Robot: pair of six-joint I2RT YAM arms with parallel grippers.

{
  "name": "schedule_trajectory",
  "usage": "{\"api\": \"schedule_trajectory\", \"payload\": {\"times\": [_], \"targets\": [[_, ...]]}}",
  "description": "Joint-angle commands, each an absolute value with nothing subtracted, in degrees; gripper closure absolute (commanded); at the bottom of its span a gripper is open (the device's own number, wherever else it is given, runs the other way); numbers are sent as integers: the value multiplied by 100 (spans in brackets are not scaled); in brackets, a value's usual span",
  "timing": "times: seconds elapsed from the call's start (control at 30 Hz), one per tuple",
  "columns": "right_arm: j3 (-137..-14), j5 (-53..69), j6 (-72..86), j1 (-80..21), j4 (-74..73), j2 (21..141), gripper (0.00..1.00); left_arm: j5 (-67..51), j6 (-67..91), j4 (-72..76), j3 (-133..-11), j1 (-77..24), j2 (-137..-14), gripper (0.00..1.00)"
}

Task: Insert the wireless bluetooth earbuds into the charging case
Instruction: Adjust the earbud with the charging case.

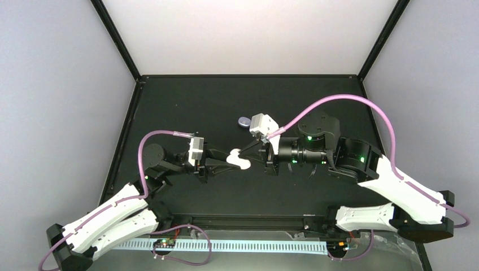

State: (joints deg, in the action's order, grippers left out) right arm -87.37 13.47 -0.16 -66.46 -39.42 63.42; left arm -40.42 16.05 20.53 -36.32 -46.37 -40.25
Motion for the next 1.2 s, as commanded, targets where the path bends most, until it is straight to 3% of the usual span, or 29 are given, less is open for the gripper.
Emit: {"api": "schedule_trajectory", "payload": {"times": [0.0, 1.17], "targets": [[-8575, 1300, 116, -6650, -3647, 6236, 99, -3921, 1561, 2231, -3820, -4661, -4008, 98], [-7717, 1201, 492, -6651, -2750, 5993, 99, -3893, 1913, 2740, -3872, -4658, -3969, 98]]}}
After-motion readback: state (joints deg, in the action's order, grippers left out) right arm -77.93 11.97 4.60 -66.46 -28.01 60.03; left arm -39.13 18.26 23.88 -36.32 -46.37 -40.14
